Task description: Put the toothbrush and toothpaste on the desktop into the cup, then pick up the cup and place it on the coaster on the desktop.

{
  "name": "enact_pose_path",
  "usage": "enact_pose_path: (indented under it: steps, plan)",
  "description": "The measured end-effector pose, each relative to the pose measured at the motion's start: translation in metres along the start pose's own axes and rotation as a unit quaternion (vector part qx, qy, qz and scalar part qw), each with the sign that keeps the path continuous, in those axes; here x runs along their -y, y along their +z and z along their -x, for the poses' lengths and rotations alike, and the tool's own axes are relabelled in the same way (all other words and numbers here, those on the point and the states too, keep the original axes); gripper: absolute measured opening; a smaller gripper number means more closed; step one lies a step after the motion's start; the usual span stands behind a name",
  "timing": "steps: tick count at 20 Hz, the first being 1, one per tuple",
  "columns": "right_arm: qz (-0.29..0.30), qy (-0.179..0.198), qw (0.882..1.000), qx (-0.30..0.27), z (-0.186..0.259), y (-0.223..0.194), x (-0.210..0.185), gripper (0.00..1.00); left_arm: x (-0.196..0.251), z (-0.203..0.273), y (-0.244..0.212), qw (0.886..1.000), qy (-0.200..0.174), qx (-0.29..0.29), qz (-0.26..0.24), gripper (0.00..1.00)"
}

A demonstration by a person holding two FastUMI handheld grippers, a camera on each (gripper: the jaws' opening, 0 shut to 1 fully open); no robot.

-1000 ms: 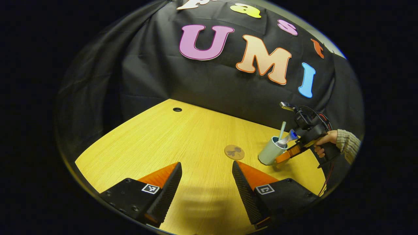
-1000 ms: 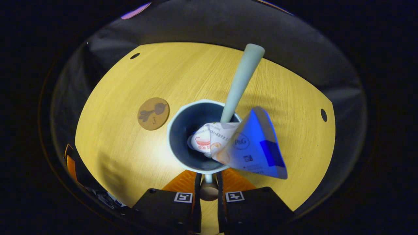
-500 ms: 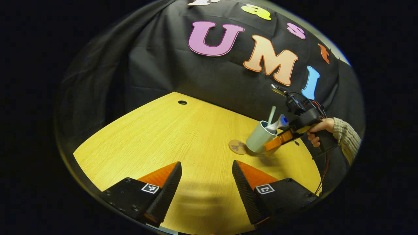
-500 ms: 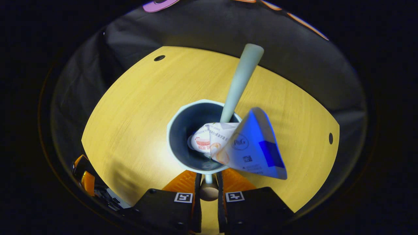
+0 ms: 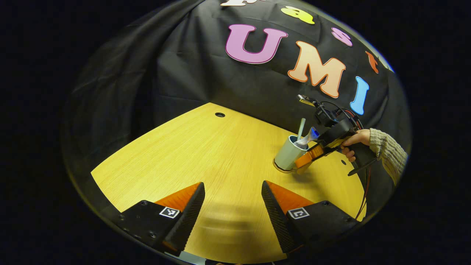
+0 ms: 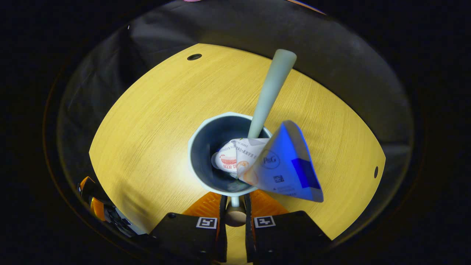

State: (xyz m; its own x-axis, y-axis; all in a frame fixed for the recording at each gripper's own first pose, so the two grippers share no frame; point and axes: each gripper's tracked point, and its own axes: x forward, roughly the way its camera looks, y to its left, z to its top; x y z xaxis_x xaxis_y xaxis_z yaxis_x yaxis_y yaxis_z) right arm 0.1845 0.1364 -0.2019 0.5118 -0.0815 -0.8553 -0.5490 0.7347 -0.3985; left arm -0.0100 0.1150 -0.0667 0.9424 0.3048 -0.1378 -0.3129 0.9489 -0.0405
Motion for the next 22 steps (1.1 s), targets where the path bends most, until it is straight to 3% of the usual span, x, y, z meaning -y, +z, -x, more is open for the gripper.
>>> enact_pose_path:
  steps: [5, 8, 9, 10, 11, 13, 17, 22]
  plan:
    - [0.0, 0.004, 1.0, -0.005, -0.004, -0.004, 0.0, 0.22, 0.0, -0.002, -0.001, 1.0, 0.0, -0.007, 0.001, 0.9]
    - [-0.014, 0.026, 1.0, 0.007, 0.013, -0.011, -0.002, 0.35, 0.01, -0.013, 0.002, 1.0, -0.01, -0.007, -0.007, 0.91]
    - [-0.019, 0.033, 0.999, 0.016, 0.021, -0.011, -0.001, 0.53, 0.016, -0.018, 0.002, 1.0, -0.015, -0.008, -0.012, 0.91]
    - [-0.027, 0.035, 0.999, 0.026, 0.027, -0.014, 0.001, 0.58, 0.022, -0.021, 0.001, 1.0, -0.02, -0.012, -0.017, 0.9]
    - [-0.038, 0.039, 0.998, 0.035, 0.035, -0.018, 0.005, 0.77, 0.028, -0.019, 0.001, 0.999, -0.027, -0.014, -0.022, 0.91]
    - [-0.072, 0.05, 0.994, 0.058, 0.052, -0.031, 0.015, 0.96, 0.043, -0.018, 0.003, 0.998, -0.048, -0.014, -0.028, 0.9]
    - [-0.132, 0.048, 0.983, 0.12, 0.094, -0.073, 0.041, 1.0, 0.078, -0.022, -0.004, 0.994, -0.094, -0.033, -0.035, 0.9]
    - [-0.178, 0.025, 0.965, 0.189, 0.136, -0.118, 0.067, 0.96, 0.109, -0.013, -0.009, 0.99, -0.127, -0.045, -0.046, 0.9]
